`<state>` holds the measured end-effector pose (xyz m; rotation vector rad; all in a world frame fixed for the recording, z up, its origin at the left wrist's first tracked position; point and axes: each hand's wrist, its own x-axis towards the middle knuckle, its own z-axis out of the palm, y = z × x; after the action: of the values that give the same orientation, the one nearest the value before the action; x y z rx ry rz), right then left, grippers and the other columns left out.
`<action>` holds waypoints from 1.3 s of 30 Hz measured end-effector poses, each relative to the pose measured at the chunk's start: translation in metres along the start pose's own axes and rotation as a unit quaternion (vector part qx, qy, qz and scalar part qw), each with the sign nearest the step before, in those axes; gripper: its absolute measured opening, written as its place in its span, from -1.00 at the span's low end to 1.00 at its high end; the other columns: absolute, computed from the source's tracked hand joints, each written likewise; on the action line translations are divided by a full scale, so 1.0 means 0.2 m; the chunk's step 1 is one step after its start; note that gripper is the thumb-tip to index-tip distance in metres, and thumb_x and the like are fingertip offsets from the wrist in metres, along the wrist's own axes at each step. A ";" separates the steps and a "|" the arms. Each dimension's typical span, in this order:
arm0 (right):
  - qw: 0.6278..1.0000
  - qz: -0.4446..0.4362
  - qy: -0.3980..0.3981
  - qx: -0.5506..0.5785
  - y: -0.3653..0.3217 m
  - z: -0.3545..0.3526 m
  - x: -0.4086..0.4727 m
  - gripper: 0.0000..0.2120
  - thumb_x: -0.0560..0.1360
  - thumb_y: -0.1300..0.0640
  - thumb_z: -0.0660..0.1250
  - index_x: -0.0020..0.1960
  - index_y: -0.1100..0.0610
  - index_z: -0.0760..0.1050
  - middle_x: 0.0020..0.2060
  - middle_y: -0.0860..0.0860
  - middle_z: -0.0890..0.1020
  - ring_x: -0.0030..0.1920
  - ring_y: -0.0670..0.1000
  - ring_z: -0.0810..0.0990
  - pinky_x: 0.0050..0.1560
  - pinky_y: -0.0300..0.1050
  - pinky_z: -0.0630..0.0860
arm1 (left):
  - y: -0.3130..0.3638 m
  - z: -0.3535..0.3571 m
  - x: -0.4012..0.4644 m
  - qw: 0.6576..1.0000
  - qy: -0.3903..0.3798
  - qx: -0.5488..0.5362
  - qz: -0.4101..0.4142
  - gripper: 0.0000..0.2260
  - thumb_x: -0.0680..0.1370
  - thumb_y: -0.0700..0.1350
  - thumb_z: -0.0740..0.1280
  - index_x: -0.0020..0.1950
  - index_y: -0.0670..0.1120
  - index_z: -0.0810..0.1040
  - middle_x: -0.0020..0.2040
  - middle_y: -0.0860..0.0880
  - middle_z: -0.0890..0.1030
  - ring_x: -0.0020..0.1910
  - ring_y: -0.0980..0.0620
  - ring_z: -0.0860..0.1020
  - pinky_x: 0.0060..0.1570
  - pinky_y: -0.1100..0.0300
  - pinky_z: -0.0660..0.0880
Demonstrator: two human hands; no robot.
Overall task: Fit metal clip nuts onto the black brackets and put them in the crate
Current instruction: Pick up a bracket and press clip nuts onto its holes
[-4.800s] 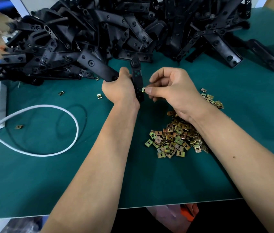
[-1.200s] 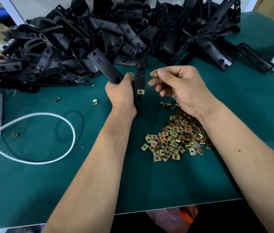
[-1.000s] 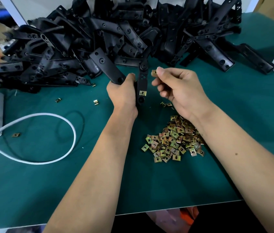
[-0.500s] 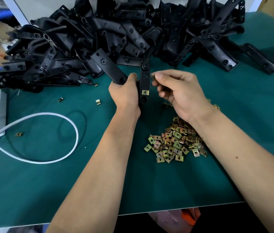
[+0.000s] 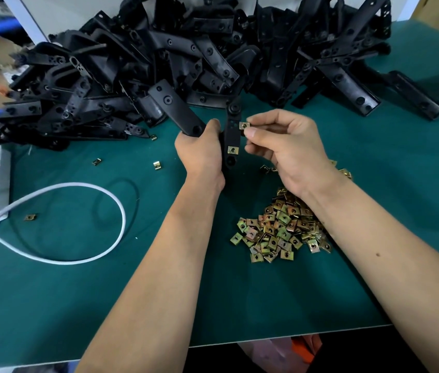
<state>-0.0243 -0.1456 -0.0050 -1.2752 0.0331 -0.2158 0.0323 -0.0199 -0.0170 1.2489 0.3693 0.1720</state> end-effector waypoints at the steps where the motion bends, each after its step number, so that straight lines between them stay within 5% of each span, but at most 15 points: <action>1: 1.000 0.000 -0.001 0.002 0.00 0.00 0.00 -0.87 0.46 0.42 0.49 -0.05 0.24 0.66 -0.26 0.06 0.69 -0.25 0.01 0.69 -0.17 -0.16 0.64 | 0.00 0.00 0.00 1.000 0.000 0.001 0.001 -0.79 0.46 -0.25 0.41 -0.15 -0.12 0.36 -0.32 -0.08 0.42 -0.36 -0.03 0.42 -0.39 0.11 0.40; 12: 0.999 0.024 -0.010 0.037 -0.02 0.01 -0.01 -0.92 0.51 0.39 0.46 -0.10 0.25 0.67 -0.24 0.09 0.70 -0.25 0.02 0.68 -0.17 -0.16 0.64 | 0.01 0.00 -0.01 1.000 -0.009 0.012 0.016 -0.81 0.47 -0.28 0.40 -0.13 -0.12 0.39 -0.25 -0.11 0.44 -0.32 -0.06 0.40 -0.37 0.09 0.37; 32: 0.999 -0.006 -0.018 -0.031 -0.01 0.03 -0.03 -0.78 0.48 0.40 0.48 -0.11 0.16 0.51 -0.36 0.03 0.60 -0.34 -0.04 0.56 -0.34 -0.25 0.48 | -0.01 0.00 -0.05 0.990 -0.018 0.095 0.101 -0.67 0.45 -0.26 0.40 -0.29 -0.03 0.25 -0.43 0.07 0.32 -0.44 0.07 0.27 -0.49 0.21 0.28; 39: 0.996 0.001 0.033 -0.082 -0.01 0.01 -0.01 -0.77 0.48 0.35 0.51 0.08 0.23 0.54 -0.34 0.02 0.67 -0.30 -0.03 0.61 -0.29 -0.21 0.53 | -0.01 0.03 -0.06 0.985 0.017 0.104 0.134 -0.65 0.44 -0.26 0.38 -0.31 -0.03 0.21 -0.42 0.08 0.28 -0.45 0.09 0.21 -0.45 0.20 0.24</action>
<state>-0.0256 -0.1449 -0.0030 -1.4303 0.1102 -0.2584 0.0244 -0.0302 -0.0149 1.5030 0.2524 0.3925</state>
